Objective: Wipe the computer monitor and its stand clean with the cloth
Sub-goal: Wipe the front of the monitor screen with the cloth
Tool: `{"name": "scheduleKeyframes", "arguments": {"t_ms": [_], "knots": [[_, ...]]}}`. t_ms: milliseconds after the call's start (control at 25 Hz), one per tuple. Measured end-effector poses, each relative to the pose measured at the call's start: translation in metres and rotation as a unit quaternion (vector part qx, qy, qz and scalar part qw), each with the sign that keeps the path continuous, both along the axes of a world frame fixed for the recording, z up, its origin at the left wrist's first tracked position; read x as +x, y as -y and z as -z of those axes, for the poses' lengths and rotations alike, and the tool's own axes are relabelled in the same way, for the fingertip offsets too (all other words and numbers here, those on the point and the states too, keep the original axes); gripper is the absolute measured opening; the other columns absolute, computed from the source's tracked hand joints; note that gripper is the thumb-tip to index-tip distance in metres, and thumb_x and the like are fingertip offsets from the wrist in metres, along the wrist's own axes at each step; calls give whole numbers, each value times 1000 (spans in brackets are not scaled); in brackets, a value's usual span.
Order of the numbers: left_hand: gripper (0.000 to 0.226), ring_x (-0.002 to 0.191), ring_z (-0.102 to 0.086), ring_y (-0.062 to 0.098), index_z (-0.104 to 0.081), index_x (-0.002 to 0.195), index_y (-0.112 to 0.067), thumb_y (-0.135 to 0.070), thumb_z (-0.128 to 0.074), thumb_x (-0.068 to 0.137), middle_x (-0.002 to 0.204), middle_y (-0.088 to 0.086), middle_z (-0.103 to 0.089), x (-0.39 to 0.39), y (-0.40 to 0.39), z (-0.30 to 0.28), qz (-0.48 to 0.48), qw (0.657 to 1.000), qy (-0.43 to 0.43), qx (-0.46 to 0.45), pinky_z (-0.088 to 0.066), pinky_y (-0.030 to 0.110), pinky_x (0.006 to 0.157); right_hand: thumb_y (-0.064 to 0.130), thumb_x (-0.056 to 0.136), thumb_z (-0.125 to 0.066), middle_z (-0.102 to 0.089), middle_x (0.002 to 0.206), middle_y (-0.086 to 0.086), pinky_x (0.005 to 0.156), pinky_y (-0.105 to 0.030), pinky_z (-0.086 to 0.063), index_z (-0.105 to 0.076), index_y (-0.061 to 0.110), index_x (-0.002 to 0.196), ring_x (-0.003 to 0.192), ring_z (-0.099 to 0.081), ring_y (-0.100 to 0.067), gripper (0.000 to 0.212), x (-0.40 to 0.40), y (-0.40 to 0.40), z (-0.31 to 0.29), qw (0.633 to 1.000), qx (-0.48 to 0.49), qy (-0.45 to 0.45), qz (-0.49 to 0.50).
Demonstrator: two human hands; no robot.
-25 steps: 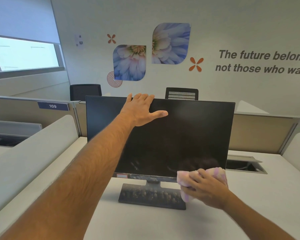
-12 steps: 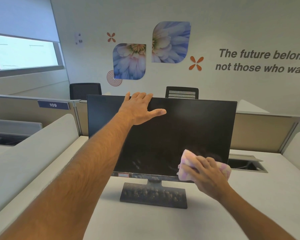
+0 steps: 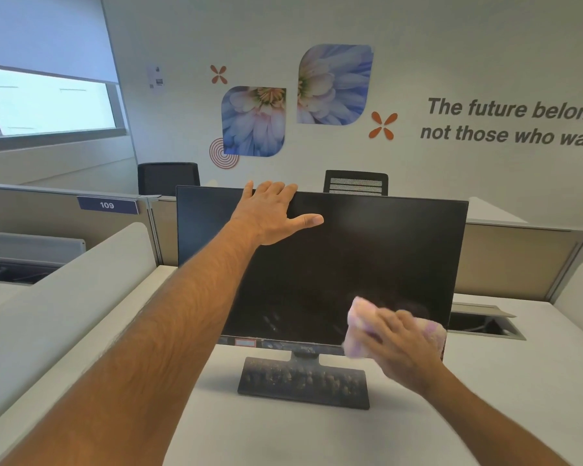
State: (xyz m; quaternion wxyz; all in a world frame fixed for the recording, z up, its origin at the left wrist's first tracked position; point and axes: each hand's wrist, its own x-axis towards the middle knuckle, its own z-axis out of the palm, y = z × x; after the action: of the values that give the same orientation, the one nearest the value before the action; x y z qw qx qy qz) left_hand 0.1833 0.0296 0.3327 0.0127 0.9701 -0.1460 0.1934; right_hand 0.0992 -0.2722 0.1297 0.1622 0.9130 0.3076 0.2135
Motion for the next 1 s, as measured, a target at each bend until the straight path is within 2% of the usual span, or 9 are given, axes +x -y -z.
{"name": "scheduleKeyframes", "arguments": {"t_ms": [80, 120, 320, 480, 520, 680, 720, 880, 1000], "knots": [[109, 150, -21, 27, -24, 155, -23, -92, -14, 71, 162, 4, -27, 0, -2, 0, 0, 1000, 2, 2, -6, 61, 121, 35, 41, -97, -62, 120, -3, 71, -41, -59, -65, 33, 114, 95, -61, -27, 80, -13, 1, 10, 991, -109, -28, -69], [109, 150, -20, 27, -24, 155, -24, -93, -13, 71, 162, 3, -27, 0, -4, 0, -1, 1000, 2, 1, -6, 61, 121, 36, 40, -97, -61, 119, -1, 69, -39, -59, -66, 34, 113, 94, -61, -26, 80, -14, 3, 10, 989, -122, -25, -78], [110, 150, -21, 27, -25, 155, -23, -92, -13, 71, 161, 5, -29, -1, -11, -1, -5, 1000, 0, 4, -5, 61, 121, 27, 52, -95, -59, 131, -11, 84, -51, -56, -66, 25, 122, 105, -59, -34, 75, 5, -4, -1, 998, 47, 5, 44], [111, 150, -21, 27, -25, 155, -23, -93, -12, 70, 161, 4, -29, -2, -15, -2, -8, 1000, -1, 7, -6, 61, 121, 33, 46, -96, -57, 123, -5, 79, -46, -59, -62, 31, 117, 98, -62, -29, 79, -11, -7, 20, 985, -147, -31, -89], [111, 150, -21, 27, -25, 155, -23, -93, -12, 70, 161, 4, -28, -2, -17, -2, -10, 1000, -2, 7, -6, 61, 121, 32, 46, -96, -56, 124, -4, 78, -45, -60, -61, 31, 117, 98, -61, -29, 80, -11, -5, 19, 986, -142, -22, -87], [109, 150, -21, 28, -24, 155, -23, -92, -13, 71, 162, 5, -28, -1, -24, -1, -14, 1000, 0, 6, -6, 61, 121, 23, 55, -92, -58, 131, -12, 84, -51, -56, -59, 25, 124, 104, -60, -35, 76, 7, -13, 4, 998, 38, 11, 38], [109, 150, -22, 28, -25, 155, -23, -92, -13, 71, 162, 5, -28, -1, -25, -1, -14, 1000, -2, 5, -6, 61, 121, 24, 55, -92, -58, 131, -13, 84, -51, -55, -59, 25, 124, 105, -60, -35, 77, 5, -17, 4, 999, 33, 11, 33], [110, 150, -22, 28, -25, 155, -23, -93, -12, 70, 161, 5, -29, -1, -28, -1, -14, 1000, 0, 5, -6, 62, 121, 36, 39, -98, -57, 122, -4, 73, -44, -60, -63, 32, 116, 96, -62, -28, 84, -13, -18, 17, 988, -130, -29, -78], [110, 150, -21, 28, -25, 155, -23, -93, -12, 71, 162, 5, -28, -1, -31, -1, -15, 1000, -2, 4, -6, 61, 121, 29, 45, -96, -57, 126, -8, 79, -47, -58, -62, 28, 119, 101, -60, -31, 81, 3, -21, 6, 1000, -24, 9, -15]]}}
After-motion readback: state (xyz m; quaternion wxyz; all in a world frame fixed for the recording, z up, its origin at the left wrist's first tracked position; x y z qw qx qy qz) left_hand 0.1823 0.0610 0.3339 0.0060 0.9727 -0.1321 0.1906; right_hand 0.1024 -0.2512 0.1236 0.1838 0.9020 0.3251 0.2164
